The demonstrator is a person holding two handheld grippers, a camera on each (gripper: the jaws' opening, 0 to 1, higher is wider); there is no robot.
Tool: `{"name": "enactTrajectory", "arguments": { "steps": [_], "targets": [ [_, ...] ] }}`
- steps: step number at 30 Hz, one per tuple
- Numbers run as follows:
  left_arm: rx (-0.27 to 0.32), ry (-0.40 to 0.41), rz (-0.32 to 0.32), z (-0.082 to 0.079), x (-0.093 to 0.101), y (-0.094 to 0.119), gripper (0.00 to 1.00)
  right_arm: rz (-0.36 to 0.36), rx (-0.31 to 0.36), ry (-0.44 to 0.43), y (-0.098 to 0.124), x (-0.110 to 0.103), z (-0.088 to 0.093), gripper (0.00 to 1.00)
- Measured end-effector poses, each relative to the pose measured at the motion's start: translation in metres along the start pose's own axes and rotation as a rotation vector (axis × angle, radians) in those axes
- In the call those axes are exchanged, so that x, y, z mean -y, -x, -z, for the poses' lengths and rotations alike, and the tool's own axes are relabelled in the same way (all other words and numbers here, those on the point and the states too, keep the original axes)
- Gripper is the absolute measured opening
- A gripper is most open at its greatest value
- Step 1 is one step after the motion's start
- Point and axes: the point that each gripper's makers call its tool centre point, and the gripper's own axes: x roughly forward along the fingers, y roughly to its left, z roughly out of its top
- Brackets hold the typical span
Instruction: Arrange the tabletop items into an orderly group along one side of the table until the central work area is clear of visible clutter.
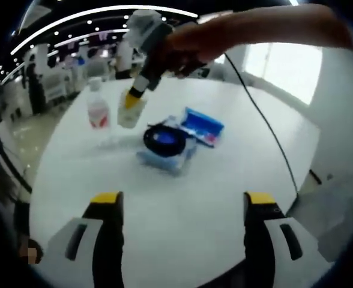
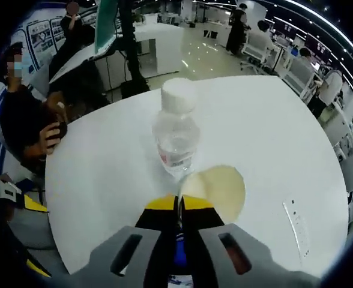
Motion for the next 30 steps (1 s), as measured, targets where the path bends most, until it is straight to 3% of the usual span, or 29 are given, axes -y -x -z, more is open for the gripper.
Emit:
{"name": "enactTrajectory", "arguments": {
  "steps": [8, 19, 30],
  "targets": [
    [-0.004, -0.016, 0.011, 0.000, 0.004, 0.000, 0.79, 0.020, -0.029, -0.001, -0.005, -0.007, 0.005, 0.01],
    [-0.014, -0.001, 0.021, 0.005, 0.005, 0.001, 0.77, 0.027, -0.085, 0.043, -0.029, -0.007, 0.011, 0.01],
    [-0.016, 0.028, 0.030, 0.007, 0.003, 0.001, 0.75, 0.041, -0.098, 0.051, -0.039, -0.005, 0.017, 0.01]
  ]
}}
